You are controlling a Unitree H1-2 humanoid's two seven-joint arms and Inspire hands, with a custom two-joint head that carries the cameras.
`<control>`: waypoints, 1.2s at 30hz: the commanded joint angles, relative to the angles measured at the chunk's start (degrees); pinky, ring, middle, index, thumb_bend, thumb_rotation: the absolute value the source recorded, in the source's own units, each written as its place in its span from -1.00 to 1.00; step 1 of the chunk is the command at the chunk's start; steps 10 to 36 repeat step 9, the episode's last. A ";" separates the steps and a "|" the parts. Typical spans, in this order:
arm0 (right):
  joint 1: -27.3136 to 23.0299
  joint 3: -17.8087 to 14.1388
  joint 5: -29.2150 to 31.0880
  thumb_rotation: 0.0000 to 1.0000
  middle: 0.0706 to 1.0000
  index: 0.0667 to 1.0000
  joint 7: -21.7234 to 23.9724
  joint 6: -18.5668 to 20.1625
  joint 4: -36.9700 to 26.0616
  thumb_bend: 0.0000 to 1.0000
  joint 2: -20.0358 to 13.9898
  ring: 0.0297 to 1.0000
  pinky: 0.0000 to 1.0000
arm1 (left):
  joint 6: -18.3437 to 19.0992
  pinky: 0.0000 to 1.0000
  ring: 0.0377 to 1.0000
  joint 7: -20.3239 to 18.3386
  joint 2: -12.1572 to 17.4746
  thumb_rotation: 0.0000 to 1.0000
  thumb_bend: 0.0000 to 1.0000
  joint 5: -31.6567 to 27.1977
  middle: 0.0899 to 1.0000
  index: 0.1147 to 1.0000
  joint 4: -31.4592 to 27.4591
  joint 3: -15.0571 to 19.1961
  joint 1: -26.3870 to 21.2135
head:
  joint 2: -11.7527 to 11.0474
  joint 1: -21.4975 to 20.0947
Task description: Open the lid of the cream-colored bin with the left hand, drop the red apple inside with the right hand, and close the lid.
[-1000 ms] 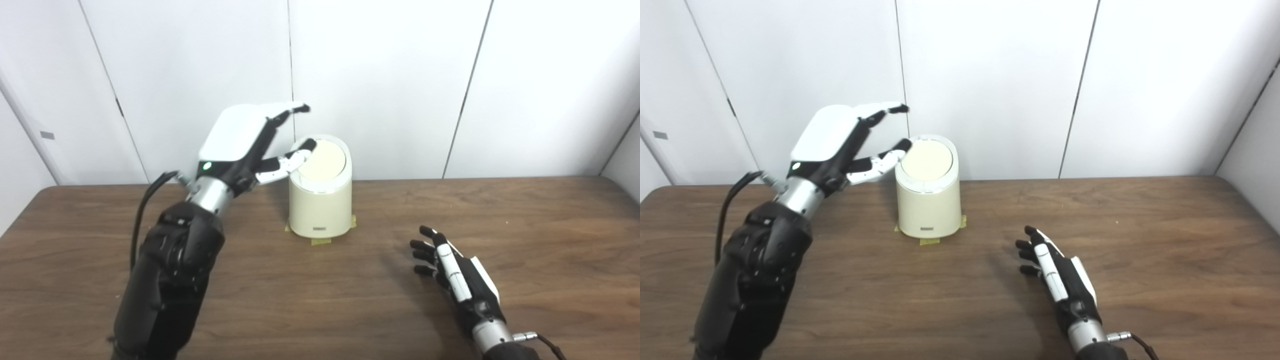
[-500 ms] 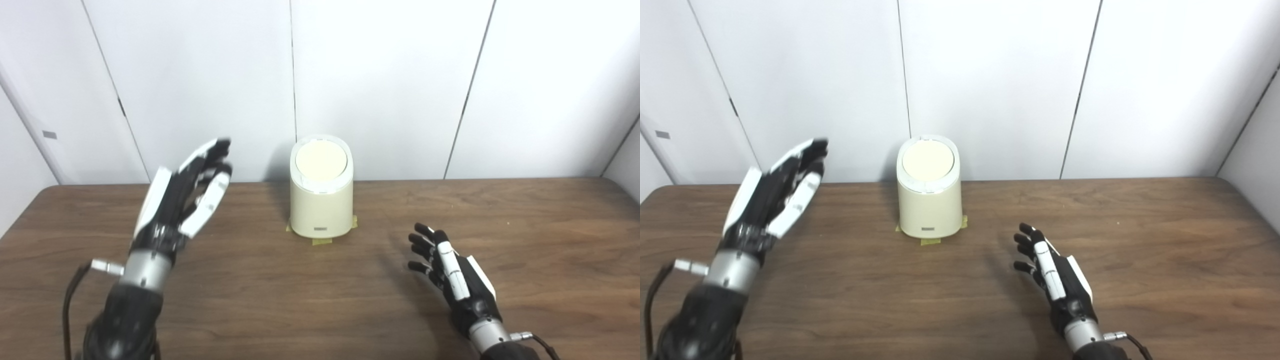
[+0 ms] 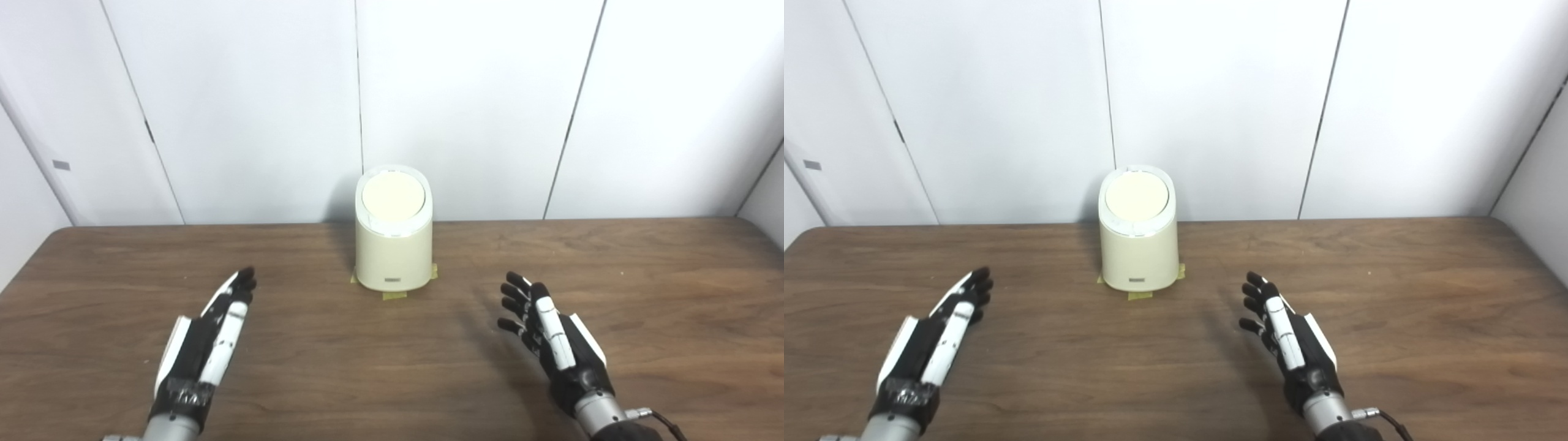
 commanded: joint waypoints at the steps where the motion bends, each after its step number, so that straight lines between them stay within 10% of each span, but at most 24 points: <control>1: -1.22 -0.10 0.67 1.00 0.85 0.86 0.50 -2.10 -2.01 -0.01 -0.38 0.85 0.71 | -3.78 0.78 0.83 1.56 0.00 0.93 -0.47 -1.39 0.84 0.86 -0.04 -0.39 -0.22 | 0.21 -0.16; 36: -1.09 -0.38 1.24 1.00 0.82 0.83 0.27 -1.60 -2.02 0.00 -0.52 0.82 0.71 | -4.37 0.77 0.83 3.34 0.32 0.86 -0.42 -1.83 0.83 0.86 2.52 -2.43 0.43 | 0.70 0.08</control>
